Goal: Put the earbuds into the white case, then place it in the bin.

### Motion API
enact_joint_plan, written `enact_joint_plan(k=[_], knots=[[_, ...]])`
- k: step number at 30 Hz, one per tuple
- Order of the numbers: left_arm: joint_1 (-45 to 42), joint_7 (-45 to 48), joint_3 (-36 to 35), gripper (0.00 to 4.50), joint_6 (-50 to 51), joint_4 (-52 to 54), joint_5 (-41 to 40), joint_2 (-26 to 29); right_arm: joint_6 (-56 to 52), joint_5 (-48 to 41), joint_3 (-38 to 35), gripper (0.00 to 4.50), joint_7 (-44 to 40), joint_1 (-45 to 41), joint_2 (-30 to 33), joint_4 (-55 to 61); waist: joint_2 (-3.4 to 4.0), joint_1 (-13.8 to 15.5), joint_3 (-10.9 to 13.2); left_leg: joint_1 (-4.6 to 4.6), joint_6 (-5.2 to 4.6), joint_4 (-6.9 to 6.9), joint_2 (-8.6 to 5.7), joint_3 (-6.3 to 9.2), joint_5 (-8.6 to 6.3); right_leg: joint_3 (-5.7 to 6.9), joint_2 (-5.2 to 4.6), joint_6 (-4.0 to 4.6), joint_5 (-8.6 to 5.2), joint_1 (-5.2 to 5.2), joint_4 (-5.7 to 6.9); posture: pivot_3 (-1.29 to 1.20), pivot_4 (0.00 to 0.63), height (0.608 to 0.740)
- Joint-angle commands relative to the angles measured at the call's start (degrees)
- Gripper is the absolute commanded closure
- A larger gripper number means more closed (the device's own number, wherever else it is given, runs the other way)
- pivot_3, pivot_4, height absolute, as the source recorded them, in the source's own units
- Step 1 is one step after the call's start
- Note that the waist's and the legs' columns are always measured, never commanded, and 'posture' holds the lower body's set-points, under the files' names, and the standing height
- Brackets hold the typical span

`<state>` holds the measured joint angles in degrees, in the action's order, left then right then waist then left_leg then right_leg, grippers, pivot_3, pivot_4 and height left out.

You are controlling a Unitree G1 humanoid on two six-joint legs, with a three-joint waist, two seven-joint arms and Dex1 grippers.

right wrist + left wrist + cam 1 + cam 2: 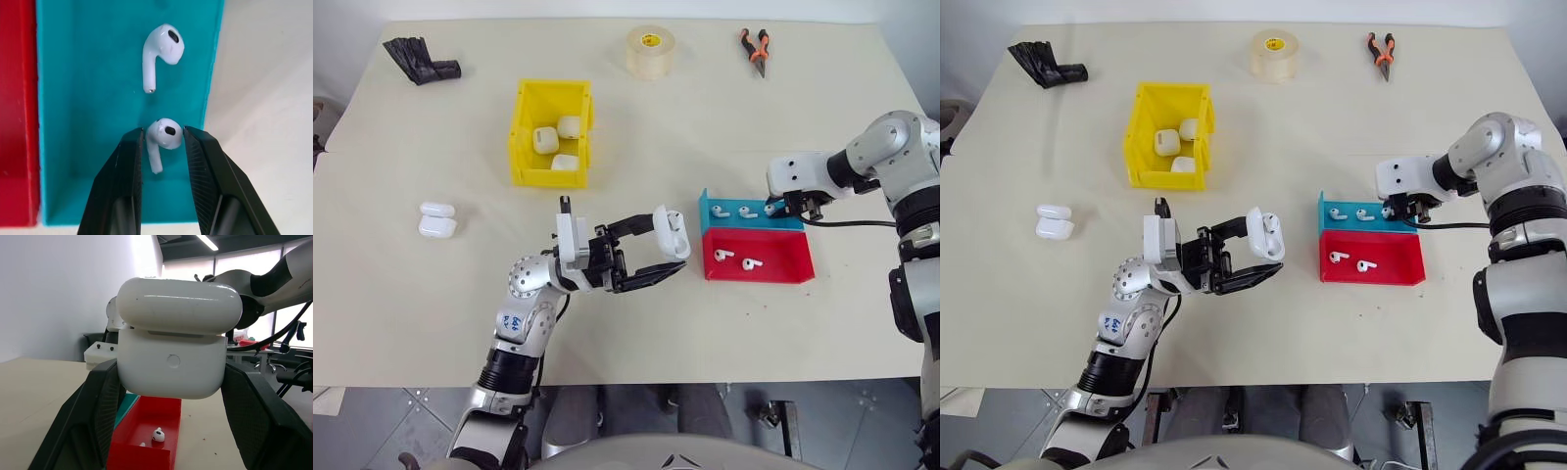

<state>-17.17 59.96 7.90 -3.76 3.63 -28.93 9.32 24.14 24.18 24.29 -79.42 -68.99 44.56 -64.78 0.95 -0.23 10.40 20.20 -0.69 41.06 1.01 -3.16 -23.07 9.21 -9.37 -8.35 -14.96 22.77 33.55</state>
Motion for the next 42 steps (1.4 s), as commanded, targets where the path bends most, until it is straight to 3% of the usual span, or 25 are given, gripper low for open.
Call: enact_joint_plan(k=[1,10,14,27,32,36,42], knots=[[0.1,-0.3,-0.2,1.74,-0.3,2.1,-1.0,-0.2,1.8,1.1,0.1,3.17,1.1,-1.3,1.0,-1.7,0.0,0.0,0.0,0.0,0.0,0.0,0.0,0.0,0.0,0.0,0.0,0.0,0.0,0.0,0.0,0.0,0.15,0.74],[0.2,-0.8,-0.3,1.74,-0.3,2.3,-1.1,-0.3,1.8,1.2,0.0,3.17,0.9,-1.2,0.3,-3.0,0.0,0.0,0.0,0.0,0.0,0.0,0.01,0.0,0.0,0.0,0.0,0.0,0.0,0.0,0.0,0.0,0.15,0.74],[0.3,-0.8,-0.3,1.74,-0.2,2.5,-1.2,-0.1,1.8,0.8,-0.2,3.98,0.9,-1.1,-0.1,-3.1,0.0,0.0,0.0,0.0,0.0,0.0,0.01,0.0,0.0,0.0,0.0,0.0,0.0,0.0,0.01,0.0,0.15,0.74],[0.3,-1.1,-0.4,1.74,0.6,3.0,-1.5,0.0,-2.2,-3.2,-4.2,3.99,1.2,-1.3,0.3,-2.6,0.02,0.0,0.0,0.0,0.0,0.0,0.01,0.0,0.0,0.0,0.0,0.0,0.0,0.0,0.01,0.0,0.15,0.74],[-0.9,0.4,-0.9,1.74,2.9,2.8,-3.1,1.2,-14.2,-17.5,-16.3,3.99,-7.0,-1.4,1.5,3.8,0.17,0.0,0.1,0.02,0.0,0.0,0.02,0.0,0.0,0.0,0.0,0.0,0.0,0.0,0.0,0.0,0.15,0.74],[-3.1,1.1,-1.4,1.74,4.3,1.3,-4.1,1.2,-31.3,-30.3,-25.1,3.99,-10.5,6.4,1.7,19.0,0.19,0.4,0.1,0.05,0.0,0.04,0.02,0.06,0.0,0.03,0.0,0.0,0.0,0.0,0.02,0.0,0.15,0.74],[-7.2,2.5,-2.2,1.74,6.4,-1.9,-4.6,1.2,-58.5,-53.9,-39.3,3.99,0.9,28.4,-2.4,54.9,0.21,1.6,0.1,0.06,-0.03,0.09,-0.03,0.07,-0.02,0.04,-0.01,0.0,0.0,-0.02,0.03,0.0,0.15,0.74]])
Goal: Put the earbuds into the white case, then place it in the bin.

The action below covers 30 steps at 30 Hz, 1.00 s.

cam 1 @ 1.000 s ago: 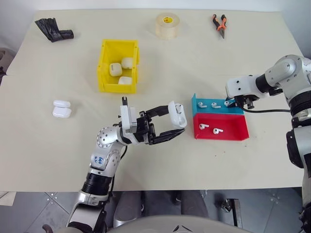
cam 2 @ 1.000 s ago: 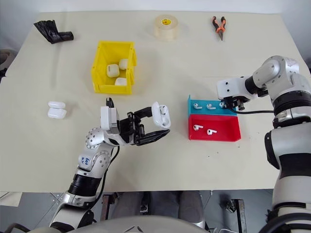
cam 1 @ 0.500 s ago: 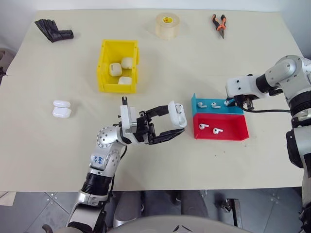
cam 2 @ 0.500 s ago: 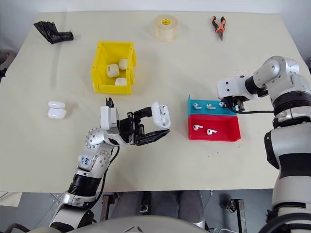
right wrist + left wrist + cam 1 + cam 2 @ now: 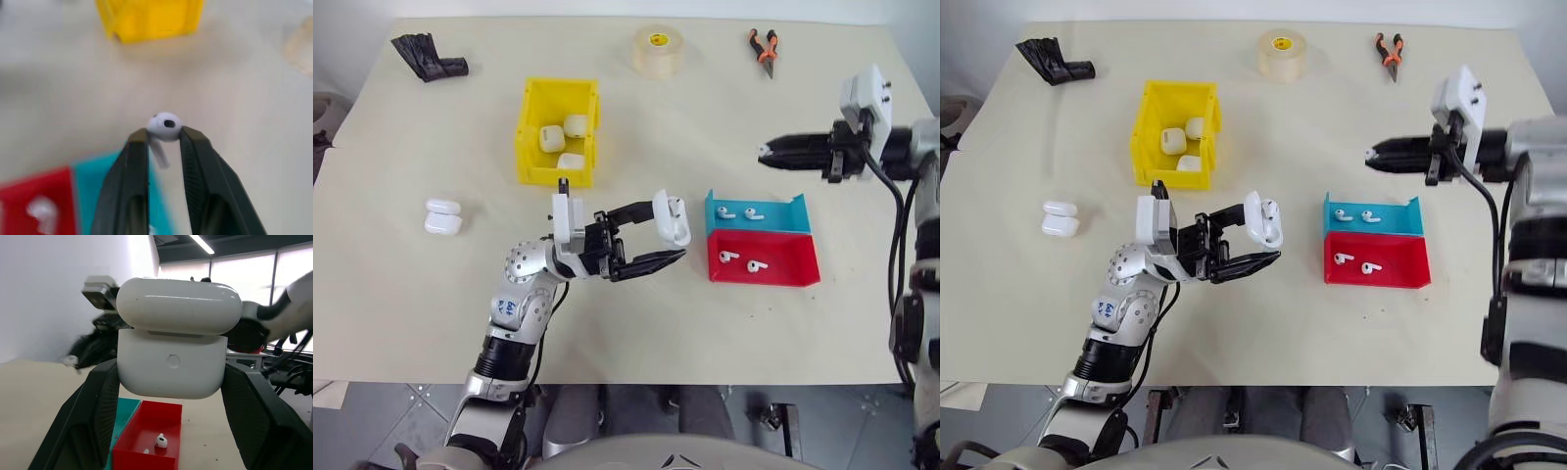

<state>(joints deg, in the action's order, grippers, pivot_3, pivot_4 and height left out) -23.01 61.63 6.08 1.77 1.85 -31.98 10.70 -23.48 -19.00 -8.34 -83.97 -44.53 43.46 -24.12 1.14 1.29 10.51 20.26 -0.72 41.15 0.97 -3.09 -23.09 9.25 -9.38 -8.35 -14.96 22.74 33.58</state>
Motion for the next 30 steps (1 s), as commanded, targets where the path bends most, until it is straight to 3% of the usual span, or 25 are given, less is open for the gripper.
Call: enact_joint_plan(k=[1,7,13,20,30], knots=[[-2.1,0.9,-0.6,1.74,1.4,-0.7,-1.7,-0.2,-14.5,-15.1,-9.0,3.99,8.2,7.0,-3.0,19.6,0.03,0.1,0.0,0.02,0.0,-0.01,0.0,0.0,0.0,0.0,0.0,0.0,0.0,0.02,0.01,0.0,0.15,0.74],[-4.8,1.7,-1.2,1.74,3.0,-3.1,-1.7,-0.6,-28.8,-35.5,-16.3,3.99,24.6,15.7,-10.9,38.4,0.03,0.1,0.0,-0.03,0.01,0.04,0.0,0.02,0.0,-0.05,0.0,0.0,0.0,0.02,0.1,0.0,0.15,0.74],[-5.4,2.2,-1.2,1.74,3.4,-3.6,-1.4,-1.2,-33.1,-48.6,-15.8,3.99,35.2,19.4,-14.0,46.6,0.03,0.1,0.0,-0.03,0.01,0.02,-0.02,0.03,0.0,-0.04,0.01,0.0,0.0,0.02,0.08,0.0,0.15,0.74],[-5.3,2.3,-0.8,1.74,3.7,-3.3,-1.3,-1.8,-31.5,-53.1,-10.3,3.99,40.3,24.2,-15.9,51.7,0.03,0.0,0.0,-0.05,0.0,0.0,-0.03,0.0,0.0,-0.07,0.01,0.0,0.0,0.02,0.08,0.0,0.15,0.74],[-5.0,2.4,-0.6,1.74,3.7,-2.7,-1.3,-2.5,-27.8,-49.8,-6.5,3.99,38.3,25.8,-13.9,49.6,0.02,0.1,0.0,-0.06,0.0,0.0,-0.04,-0.02,0.0,-0.09,0.01,0.0,0.0,0.02,0.08,0.0,0.15,0.74]])
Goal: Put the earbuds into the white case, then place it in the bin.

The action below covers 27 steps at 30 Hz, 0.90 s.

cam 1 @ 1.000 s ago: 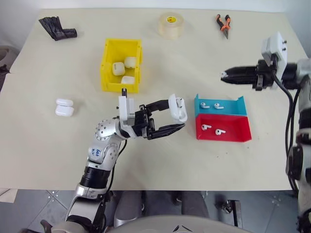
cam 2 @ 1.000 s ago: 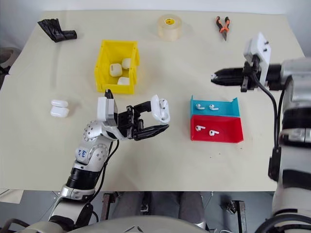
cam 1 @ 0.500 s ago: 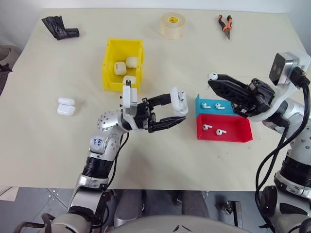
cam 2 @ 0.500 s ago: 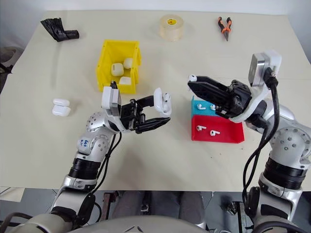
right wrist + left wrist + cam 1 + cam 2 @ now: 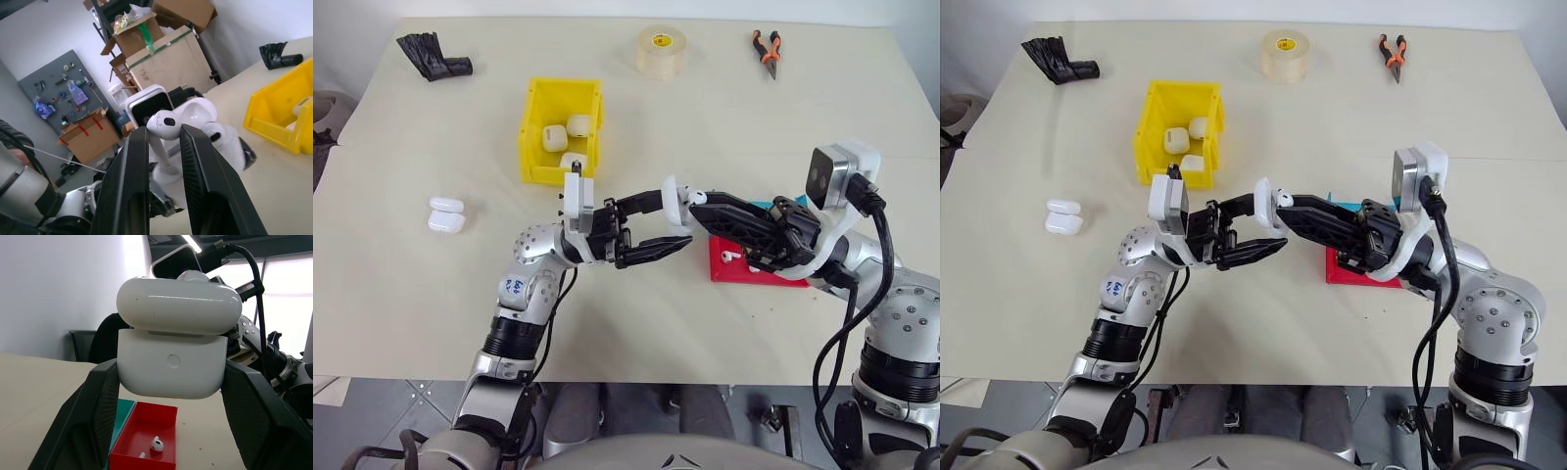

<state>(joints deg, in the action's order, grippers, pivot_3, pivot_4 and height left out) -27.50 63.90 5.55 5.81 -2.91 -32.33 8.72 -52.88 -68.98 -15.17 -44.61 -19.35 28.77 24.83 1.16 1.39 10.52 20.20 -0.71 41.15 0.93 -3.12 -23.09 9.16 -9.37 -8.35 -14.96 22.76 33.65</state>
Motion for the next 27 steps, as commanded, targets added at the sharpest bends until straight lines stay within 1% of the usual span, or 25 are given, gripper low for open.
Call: enact_joint_plan(k=[1,6,11,27], knots=[[-0.5,0.2,-0.1,1.74,-0.4,2.1,-0.9,-0.6,1.8,0.3,0.5,3.99,-1.3,0.7,0.9,0.5,0.0,0.0,0.0,0.0,0.0,0.0,0.0,0.0,0.0,0.0,0.0,0.0,0.0,0.0,0.0,0.0,0.15,0.74],[-0.2,0.2,0.0,1.74,-0.4,2.4,-1.0,-0.8,3.4,2.4,2.2,3.99,-2.4,1.4,1.6,0.2,0.0,0.0,0.0,0.0,0.0,0.0,0.0,0.0,0.0,0.0,0.0,0.0,0.0,0.0,0.0,0.0,0.15,0.74],[-0.6,-0.1,-0.3,1.74,-0.5,1.9,-1.0,-1.3,5.9,6.1,5.3,3.99,-5.3,3.2,3.4,1.7,0.0,0.0,0.0,0.0,0.0,0.0,0.0,-0.01,0.0,0.0,0.0,0.0,0.0,0.0,-0.01,0.0,0.15,0.74],[-0.9,0.1,-0.9,1.74,-1.0,1.3,-0.8,-2.3,8.0,5.8,4.2,3.99,-5.2,3.8,5.8,-0.2,0.0,0.0,0.0,0.0,0.0,0.0,0.0,0.0,0.0,0.0,0.0,0.0,0.0,0.0,-0.01,0.0,0.15,0.74]])
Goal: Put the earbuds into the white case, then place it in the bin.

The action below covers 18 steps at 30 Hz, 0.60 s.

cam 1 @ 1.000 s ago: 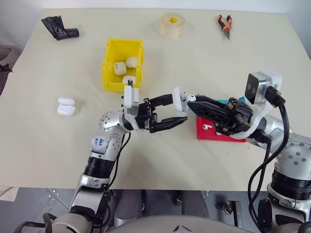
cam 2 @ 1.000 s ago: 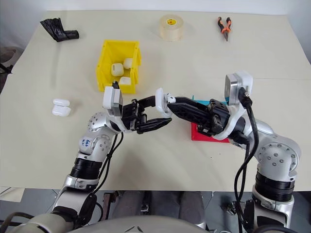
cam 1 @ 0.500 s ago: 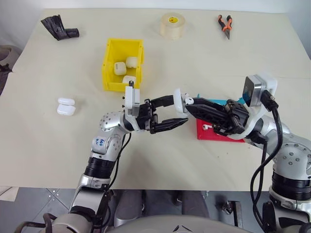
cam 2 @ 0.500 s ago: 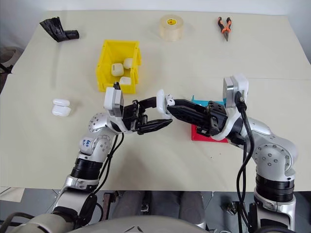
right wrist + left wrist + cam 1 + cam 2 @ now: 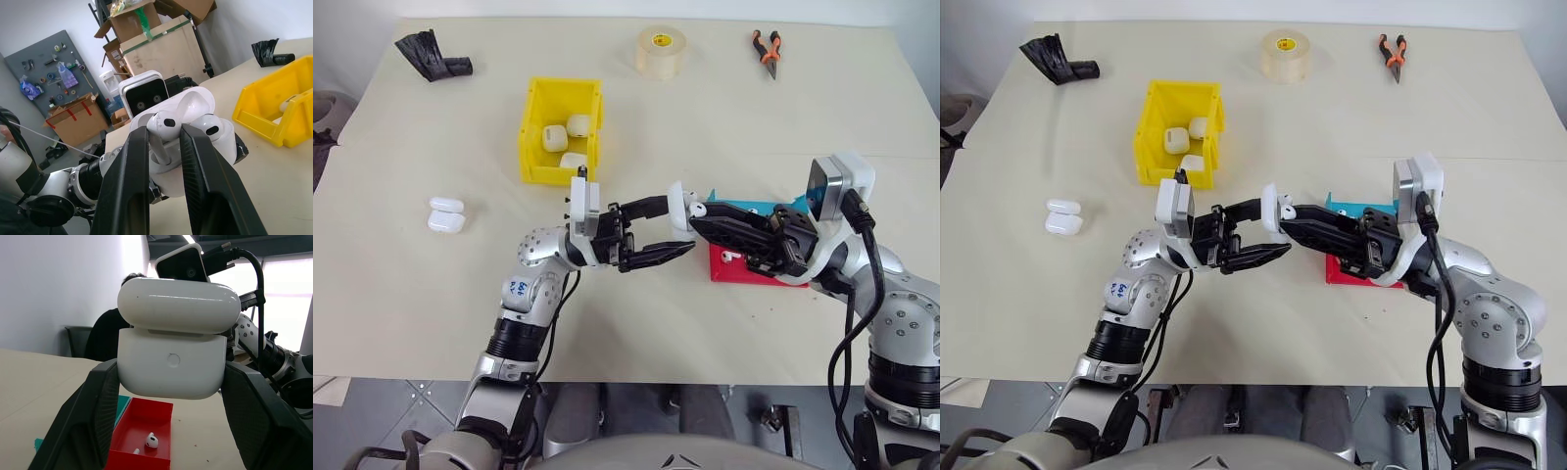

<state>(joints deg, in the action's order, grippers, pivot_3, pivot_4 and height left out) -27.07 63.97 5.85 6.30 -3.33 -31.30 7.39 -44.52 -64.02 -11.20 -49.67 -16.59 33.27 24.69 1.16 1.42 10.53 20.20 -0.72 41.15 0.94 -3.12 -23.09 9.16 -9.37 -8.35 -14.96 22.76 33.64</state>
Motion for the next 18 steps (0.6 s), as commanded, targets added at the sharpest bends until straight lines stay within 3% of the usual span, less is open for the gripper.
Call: enact_joint_plan(k=[1,5,16,18], knots=[[-1.3,0.0,-1.3,1.74,-1.6,1.7,-1.8,-1.1,-0.3,0.6,0.0,3.99,-0.3,1.0,1.5,-0.1,0.0,0.0,0.0,0.0,0.0,0.0,0.0,0.0,0.0,0.0,0.0,0.0,0.0,0.0,0.0,0.0,0.15,0.74],[-1.3,-0.2,-1.4,1.74,-1.9,1.7,-1.7,-1.3,-1.0,0.0,-0.3,3.99,-0.3,1.2,2.3,-0.8,0.0,0.0,0.0,0.0,0.0,0.0,0.0,0.0,0.0,0.0,0.0,0.0,0.0,0.0,0.0,0.0,0.15,0.74],[-1.0,0.6,-2.2,1.74,-2.2,1.8,-1.0,-0.6,-0.5,0.7,-1.6,0.5,-2.4,-1.0,5.2,-1.9,-0.01,0.1,0.0,0.01,-0.02,0.01,-0.01,0.0,-0.01,0.0,-0.01,0.0,0.0,0.0,-0.01,0.0,0.15,0.74],[-0.4,0.7,-2.5,1.74,-1.7,2.5,-0.7,1.1,0.1,2.1,-2.7,0.5,-3.6,-0.3,7.4,-3.0,-0.01,0.1,0.0,0.01,-0.02,0.01,0.0,0.0,-0.01,0.01,-0.01,0.0,0.0,0.0,-0.02,0.0,0.15,0.74]])
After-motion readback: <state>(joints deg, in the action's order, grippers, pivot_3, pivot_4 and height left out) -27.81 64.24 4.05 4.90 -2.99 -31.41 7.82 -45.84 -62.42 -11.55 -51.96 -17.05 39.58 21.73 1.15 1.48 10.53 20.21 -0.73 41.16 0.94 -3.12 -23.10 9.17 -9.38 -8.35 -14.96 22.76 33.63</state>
